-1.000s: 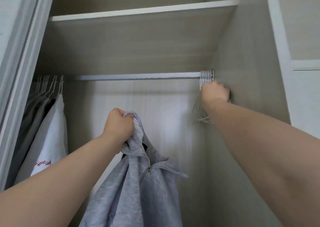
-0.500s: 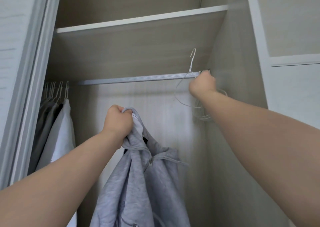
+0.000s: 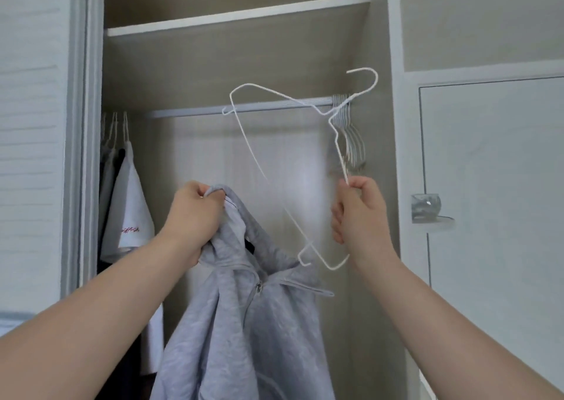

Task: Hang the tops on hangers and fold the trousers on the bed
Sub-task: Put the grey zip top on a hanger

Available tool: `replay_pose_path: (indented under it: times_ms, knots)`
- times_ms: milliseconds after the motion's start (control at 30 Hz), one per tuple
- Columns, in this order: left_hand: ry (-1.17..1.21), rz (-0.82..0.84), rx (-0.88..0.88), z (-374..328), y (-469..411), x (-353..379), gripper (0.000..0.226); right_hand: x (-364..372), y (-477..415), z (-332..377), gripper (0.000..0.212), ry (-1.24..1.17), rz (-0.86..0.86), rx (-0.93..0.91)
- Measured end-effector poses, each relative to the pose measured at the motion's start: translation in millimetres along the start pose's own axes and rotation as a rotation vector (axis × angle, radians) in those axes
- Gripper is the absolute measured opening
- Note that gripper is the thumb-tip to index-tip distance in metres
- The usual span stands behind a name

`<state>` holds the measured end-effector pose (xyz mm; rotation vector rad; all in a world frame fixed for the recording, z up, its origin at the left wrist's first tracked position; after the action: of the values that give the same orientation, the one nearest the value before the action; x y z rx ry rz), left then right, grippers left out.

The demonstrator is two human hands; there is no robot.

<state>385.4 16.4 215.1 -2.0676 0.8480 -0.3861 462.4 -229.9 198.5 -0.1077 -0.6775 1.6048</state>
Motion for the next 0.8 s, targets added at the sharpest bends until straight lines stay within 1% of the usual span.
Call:
replay_pose_path:
  times_ms: [67,133,200,300,400,500,667,800]
  knots:
    - [0.005,0.018,-0.038,5,21,-2,0.025,0,15,-5,0.006,-0.036,0.087,0.069]
    - [0.01,0.04,-0.08,10,44,-1,0.022,-2,21,-6,0.013,-0.006,0.17,0.176]
    - [-0.003,0.062,-0.127,18,68,-2,0.017,-11,28,-7,0.022,0.059,0.21,0.275]
    - [-0.02,0.113,-0.196,32,102,0,0.015,-44,50,-9,0.034,0.143,0.202,0.274]
    - [-0.039,0.142,-0.253,38,138,4,0.013,-86,87,-13,0.028,0.153,0.204,0.275]
    - [-0.076,0.136,-0.289,38,174,9,0.014,-134,129,-23,0.025,0.185,0.241,0.285]
    - [-0.117,0.125,-0.347,29,240,23,0.013,-220,212,-55,0.027,0.318,0.279,0.333]
    - [-0.243,0.208,-0.303,7,300,44,0.011,-270,271,-80,0.026,0.515,0.385,0.396]
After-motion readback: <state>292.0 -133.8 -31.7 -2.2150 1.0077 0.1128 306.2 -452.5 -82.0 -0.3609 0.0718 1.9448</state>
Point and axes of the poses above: each hand's wrist, its own y-axis away from the middle knuckle, its own x-axis out of the palm, z = x × y, the point moved 7 cm from there along -y, towards the middle knuckle, and after that the axes turned 13 degrees about x, right-handed, at the moved point
